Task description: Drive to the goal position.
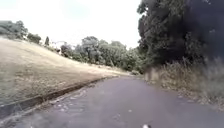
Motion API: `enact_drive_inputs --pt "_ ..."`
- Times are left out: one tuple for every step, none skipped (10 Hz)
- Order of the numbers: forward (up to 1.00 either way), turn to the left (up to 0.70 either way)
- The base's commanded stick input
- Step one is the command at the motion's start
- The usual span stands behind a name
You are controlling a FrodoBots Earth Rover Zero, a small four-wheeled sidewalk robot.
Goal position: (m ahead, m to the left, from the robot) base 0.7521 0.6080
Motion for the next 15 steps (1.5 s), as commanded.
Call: enact_drive_inputs --pt "0.45 0.0" --pt "0.45 0.0" --pt "0.45 0.0" --pt "0.45 0.0" --pt "0.45 0.0" --pt "0.45 0.0" --pt "0.45 0.0" --pt "0.45 0.0" --pt "0.45 0.0" --pt "0.45 0.0" --pt "0.45 0.0" --pt "0.41 0.0" --pt "0.27 0.0" --pt "0.13 0.0" --pt "0.0 0.0"
